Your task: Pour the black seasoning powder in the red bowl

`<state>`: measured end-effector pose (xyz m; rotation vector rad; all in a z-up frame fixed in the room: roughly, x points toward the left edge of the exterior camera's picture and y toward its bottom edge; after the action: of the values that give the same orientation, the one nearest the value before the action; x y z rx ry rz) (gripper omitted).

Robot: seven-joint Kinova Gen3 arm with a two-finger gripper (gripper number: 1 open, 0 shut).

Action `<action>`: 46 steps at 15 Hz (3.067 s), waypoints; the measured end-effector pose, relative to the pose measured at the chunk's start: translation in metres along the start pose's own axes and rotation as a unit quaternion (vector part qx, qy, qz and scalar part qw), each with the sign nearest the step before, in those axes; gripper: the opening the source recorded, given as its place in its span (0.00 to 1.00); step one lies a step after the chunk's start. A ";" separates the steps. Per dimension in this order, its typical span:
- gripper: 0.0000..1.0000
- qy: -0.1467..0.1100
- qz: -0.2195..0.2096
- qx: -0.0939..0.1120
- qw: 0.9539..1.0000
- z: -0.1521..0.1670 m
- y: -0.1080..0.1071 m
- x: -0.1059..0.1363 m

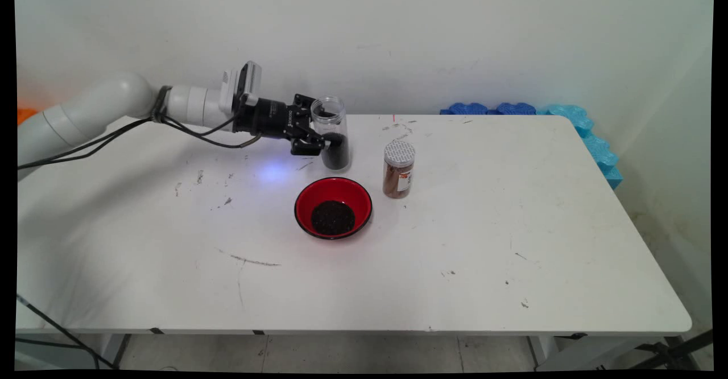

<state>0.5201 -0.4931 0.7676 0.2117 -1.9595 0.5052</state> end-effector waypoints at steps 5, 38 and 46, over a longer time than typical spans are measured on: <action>0.00 -0.003 0.062 0.002 0.998 -0.001 0.010 0.003; 0.00 -0.020 0.466 0.004 0.885 -0.006 0.031 0.021; 0.00 -0.020 0.538 0.007 0.843 -0.007 0.030 0.031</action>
<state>0.5011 -0.4608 0.7906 -0.9453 -1.9716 1.2272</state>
